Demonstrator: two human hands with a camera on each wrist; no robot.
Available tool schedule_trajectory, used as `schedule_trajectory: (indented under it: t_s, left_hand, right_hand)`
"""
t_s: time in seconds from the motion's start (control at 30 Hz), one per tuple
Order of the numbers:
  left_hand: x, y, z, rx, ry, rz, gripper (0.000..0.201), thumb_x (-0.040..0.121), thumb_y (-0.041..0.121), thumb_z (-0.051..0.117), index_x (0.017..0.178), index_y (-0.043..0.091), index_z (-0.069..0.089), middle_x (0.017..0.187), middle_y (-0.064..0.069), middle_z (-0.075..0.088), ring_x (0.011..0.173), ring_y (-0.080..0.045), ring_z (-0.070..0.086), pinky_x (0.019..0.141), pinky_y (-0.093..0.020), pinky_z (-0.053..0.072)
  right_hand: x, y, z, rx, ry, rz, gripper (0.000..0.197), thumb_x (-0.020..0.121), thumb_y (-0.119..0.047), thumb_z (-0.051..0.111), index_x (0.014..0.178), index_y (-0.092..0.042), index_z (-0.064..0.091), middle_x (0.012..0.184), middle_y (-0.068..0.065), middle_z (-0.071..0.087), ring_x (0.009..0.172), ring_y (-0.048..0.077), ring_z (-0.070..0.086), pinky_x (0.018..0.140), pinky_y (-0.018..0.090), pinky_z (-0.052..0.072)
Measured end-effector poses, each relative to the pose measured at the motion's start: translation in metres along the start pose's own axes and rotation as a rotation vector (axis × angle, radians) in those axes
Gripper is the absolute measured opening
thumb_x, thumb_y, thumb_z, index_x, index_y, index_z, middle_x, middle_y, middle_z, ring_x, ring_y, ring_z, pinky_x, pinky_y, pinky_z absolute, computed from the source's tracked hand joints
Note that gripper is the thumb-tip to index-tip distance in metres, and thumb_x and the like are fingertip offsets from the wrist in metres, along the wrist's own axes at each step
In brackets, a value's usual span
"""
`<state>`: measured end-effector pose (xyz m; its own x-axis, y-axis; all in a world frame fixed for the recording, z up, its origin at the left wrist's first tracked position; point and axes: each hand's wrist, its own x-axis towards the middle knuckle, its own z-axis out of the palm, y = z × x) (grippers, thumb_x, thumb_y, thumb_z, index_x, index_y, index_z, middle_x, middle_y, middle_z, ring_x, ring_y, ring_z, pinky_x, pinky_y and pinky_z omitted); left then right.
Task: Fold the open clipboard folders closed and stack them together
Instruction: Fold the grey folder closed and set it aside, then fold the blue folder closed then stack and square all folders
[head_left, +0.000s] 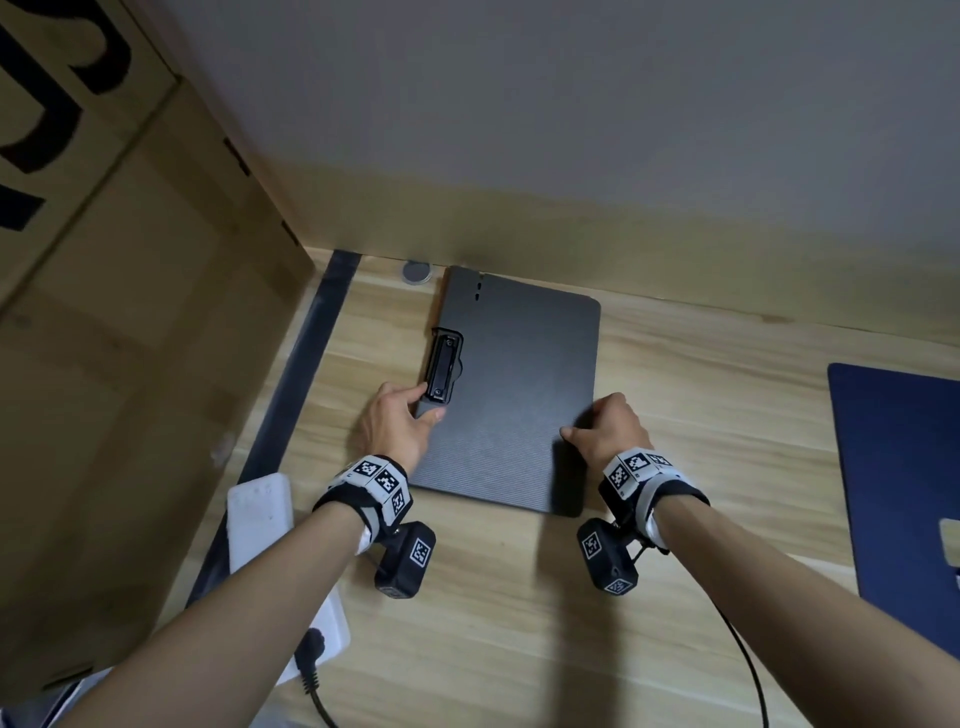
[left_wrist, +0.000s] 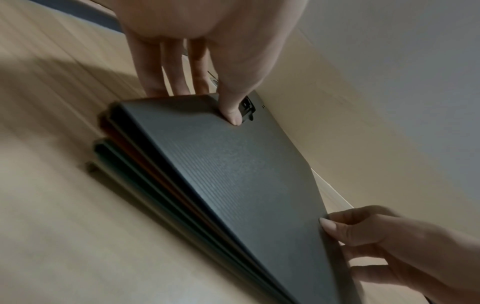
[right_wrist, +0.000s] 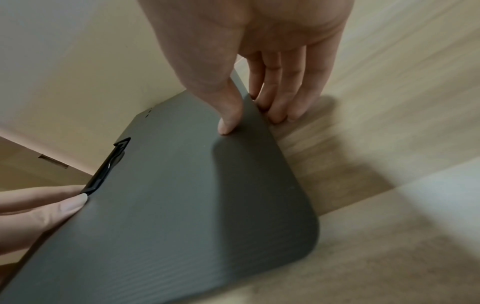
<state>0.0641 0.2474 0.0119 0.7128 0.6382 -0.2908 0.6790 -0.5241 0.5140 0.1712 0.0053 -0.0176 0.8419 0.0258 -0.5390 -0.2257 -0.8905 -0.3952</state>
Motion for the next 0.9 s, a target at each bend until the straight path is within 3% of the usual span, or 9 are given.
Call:
schedule_trajectory:
  t_s: [0.13,0.23,0.33,0.4,0.5,0.6,0.7,0.77,0.9]
  left_hand:
    - [0.000,0.003,0.003,-0.002,0.008,0.004,0.052,0.083,0.034,0.077,0.131,0.024,0.062,0.118,0.000,0.061,0.103,-0.023,0.062,0.084,-0.032,0.049]
    - [0.003,0.008,0.002,-0.063,-0.039,-0.081,0.052,0.082,0.027,0.077,0.131,0.027,0.062,0.123,0.003,0.065,0.110,-0.022,0.064,0.092,-0.032,0.050]
    - [0.001,0.020,0.002,-0.176,-0.074,-0.157,0.059,0.080,0.010,0.066,0.136,0.024,0.056,0.137,-0.002,0.060,0.120,-0.026,0.059,0.103,-0.037,0.047]
    - [-0.008,0.038,0.006,-0.165,-0.030,-0.103,0.063,0.083,0.006,0.061,0.143,0.020,0.047,0.145,-0.008,0.047,0.125,-0.032,0.053,0.107,-0.039,0.042]
    - [-0.033,0.074,0.024,-0.211,0.014,0.020,0.059,0.089,0.007,0.059,0.145,0.015,0.043,0.147,-0.008,0.042,0.127,-0.029,0.050,0.101,-0.030,0.038]
    - [-0.057,0.112,0.059,-0.333,-0.145,0.083,0.053,0.090,0.005,0.058,0.141,0.013,0.047,0.138,-0.006,0.054,0.125,-0.024,0.054,0.099,-0.027,0.039]
    - [-0.088,0.148,0.098,-0.360,-0.329,0.105,0.046,0.092,0.002,0.052,0.137,0.011,0.049,0.125,-0.004,0.062,0.107,-0.016,0.058,0.086,-0.024,0.042]
    - [-0.109,0.167,0.125,-0.341,-0.417,0.118,0.045,0.090,0.004,0.050,0.134,0.015,0.052,0.120,-0.001,0.066,0.094,-0.019,0.059,0.078,-0.026,0.043]
    - [-0.142,0.184,0.174,-0.309,-0.593,0.143,0.039,0.090,0.009,0.052,0.127,0.019,0.056,0.114,-0.003,0.069,0.091,-0.025,0.063,0.081,-0.034,0.050]
  right_hand:
    - [0.001,0.007,0.000,0.019,0.015,-0.070,0.054,0.069,-0.046,0.079,0.105,-0.017,0.051,0.110,0.004,0.063,0.099,0.032,0.063,0.085,0.040,0.051]
    - [-0.006,0.024,-0.006,0.242,-0.028,-0.151,0.046,0.079,-0.037,0.077,0.112,-0.019,0.051,0.106,-0.001,0.065,0.095,0.021,0.062,0.085,0.033,0.048]
    - [-0.019,0.058,-0.023,0.430,0.036,-0.181,0.031,0.087,-0.030,0.070,0.112,-0.023,0.053,0.107,-0.002,0.067,0.098,0.017,0.064,0.093,0.038,0.051]
    - [-0.024,0.090,-0.041,0.433,0.112,-0.162,0.025,0.090,-0.027,0.067,0.112,-0.020,0.057,0.109,-0.002,0.067,0.100,0.018,0.064,0.096,0.041,0.051]
    - [-0.031,0.144,-0.075,0.339,0.178,-0.102,0.029,0.093,-0.022,0.062,0.120,-0.014,0.057,0.115,0.000,0.066,0.106,0.019,0.063,0.098,0.039,0.050]
    - [-0.038,0.200,-0.107,0.220,0.251,-0.049,0.031,0.092,-0.020,0.061,0.122,-0.012,0.056,0.120,0.004,0.064,0.107,0.021,0.063,0.094,0.037,0.050]
    - [-0.044,0.250,-0.128,0.098,0.300,-0.002,0.029,0.090,-0.021,0.060,0.118,-0.012,0.059,0.120,0.010,0.058,0.111,0.029,0.059,0.090,0.039,0.048]
    - [-0.051,0.278,-0.139,0.044,0.329,0.025,0.025,0.088,-0.018,0.059,0.112,-0.010,0.059,0.118,0.014,0.056,0.112,0.035,0.053,0.087,0.039,0.045]
    - [-0.064,0.318,-0.148,-0.059,0.287,0.030,0.045,0.086,-0.008,0.058,0.130,-0.002,0.050,0.142,0.018,0.045,0.134,0.035,0.039,0.109,0.041,0.032]
